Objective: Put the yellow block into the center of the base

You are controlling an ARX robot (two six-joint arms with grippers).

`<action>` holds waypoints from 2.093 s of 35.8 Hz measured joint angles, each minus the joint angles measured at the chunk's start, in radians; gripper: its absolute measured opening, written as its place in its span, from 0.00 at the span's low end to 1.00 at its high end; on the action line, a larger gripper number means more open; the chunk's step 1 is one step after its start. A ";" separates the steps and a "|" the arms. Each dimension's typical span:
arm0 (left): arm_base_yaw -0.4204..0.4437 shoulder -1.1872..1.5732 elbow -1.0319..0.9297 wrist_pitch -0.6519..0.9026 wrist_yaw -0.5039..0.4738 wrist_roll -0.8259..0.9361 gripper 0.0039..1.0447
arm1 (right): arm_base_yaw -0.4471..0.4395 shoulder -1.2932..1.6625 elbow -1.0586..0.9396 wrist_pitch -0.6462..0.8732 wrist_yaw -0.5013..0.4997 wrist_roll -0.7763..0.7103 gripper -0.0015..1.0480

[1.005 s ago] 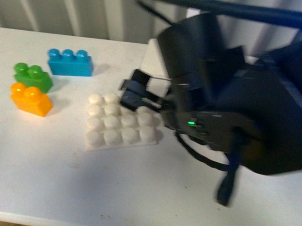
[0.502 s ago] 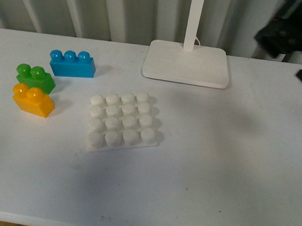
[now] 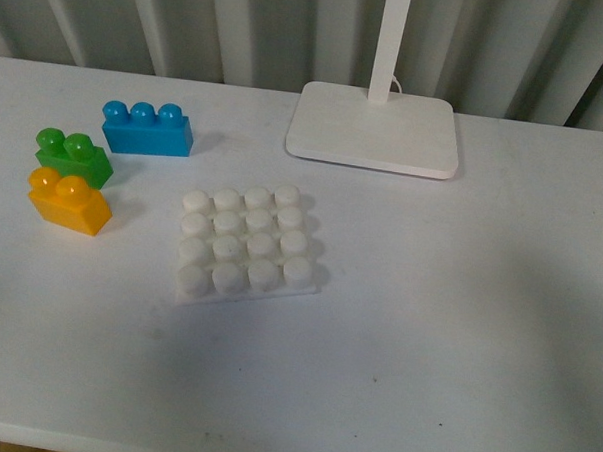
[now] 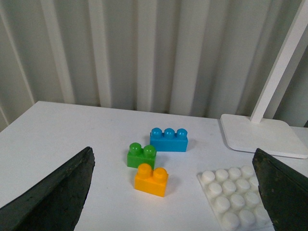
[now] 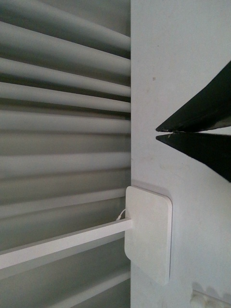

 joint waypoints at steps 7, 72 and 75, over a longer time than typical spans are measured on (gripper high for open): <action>0.000 0.000 0.000 0.000 0.001 0.000 0.94 | -0.002 -0.156 -0.014 -0.138 -0.003 -0.006 0.01; -0.058 0.657 0.117 0.079 0.164 -0.289 0.94 | -0.003 -0.792 -0.015 -0.757 -0.007 -0.009 0.82; -0.074 0.914 0.125 0.319 0.164 -0.274 0.94 | -0.003 -0.792 -0.015 -0.758 -0.007 -0.008 0.92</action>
